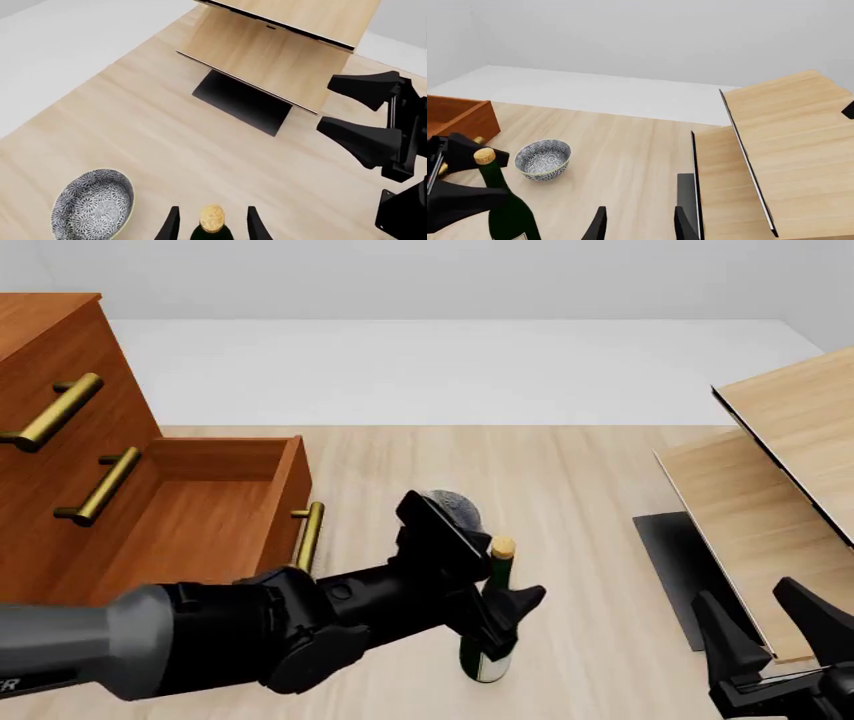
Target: Put the wine bottle in the bottom drawer of the cabinet.
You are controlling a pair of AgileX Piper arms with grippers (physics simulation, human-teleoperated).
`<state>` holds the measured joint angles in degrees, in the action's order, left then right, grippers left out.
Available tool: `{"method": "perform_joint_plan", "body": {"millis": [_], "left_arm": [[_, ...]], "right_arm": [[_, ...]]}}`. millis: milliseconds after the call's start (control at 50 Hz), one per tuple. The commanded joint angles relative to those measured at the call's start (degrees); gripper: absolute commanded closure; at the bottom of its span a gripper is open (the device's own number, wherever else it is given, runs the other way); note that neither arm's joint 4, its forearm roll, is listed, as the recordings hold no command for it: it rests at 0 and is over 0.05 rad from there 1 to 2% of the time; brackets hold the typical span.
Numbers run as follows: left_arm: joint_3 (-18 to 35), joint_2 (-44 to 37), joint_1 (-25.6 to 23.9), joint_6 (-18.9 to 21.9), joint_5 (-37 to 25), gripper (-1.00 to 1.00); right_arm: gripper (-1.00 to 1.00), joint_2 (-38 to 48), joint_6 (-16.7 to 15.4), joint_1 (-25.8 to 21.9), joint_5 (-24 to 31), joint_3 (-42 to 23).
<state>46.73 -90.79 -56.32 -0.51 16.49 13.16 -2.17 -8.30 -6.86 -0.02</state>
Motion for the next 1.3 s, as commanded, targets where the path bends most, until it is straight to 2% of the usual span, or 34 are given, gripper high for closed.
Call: {"method": "perform_joint_plan", "body": {"millis": [20, 220, 240, 580, 840, 1100, 1140, 1300], "left_arm": [[0.5, -0.3, -0.6, 0.1, -1.0, -1.0], [0.8, -1.2, 0.8, 0.3, -1.4, -1.0], [0.7, -1.2, 0.8, 0.3, -1.5, 1.0], [0.5, -1.4, 1.7, 0.5, -1.4, 1.0], [-0.1, 1.8, 2.2, -0.5, -2.2, 1.0], [0.5, 7.8, 3.0, 2.1, -6.7, 1.0], [0.4, 8.7, 3.1, 3.8, -7.0, 1.0], [1.0, 12.7, 3.4, 4.6, -10.1, 1.0]], "right_arm": [[-1.0, 0.2, 0.0, 0.0, -0.3, 0.0], [-1.0, -0.2, 0.0, 0.0, 0.1, 0.0], [-1.0, -0.1, 0.0, 0.0, 0.0, 0.0], [-1.0, -0.1, -0.3, -0.1, 0.0, 0.0], [-1.0, -0.5, -0.5, -0.2, 0.5, 0.0], [-1.0, -0.9, -0.7, -0.2, 0.9, 0.0], [-1.0, -1.2, -0.8, -0.2, 1.2, 0.0], [-1.0, -0.9, -0.9, -0.3, 1.0, 0.0]]}}
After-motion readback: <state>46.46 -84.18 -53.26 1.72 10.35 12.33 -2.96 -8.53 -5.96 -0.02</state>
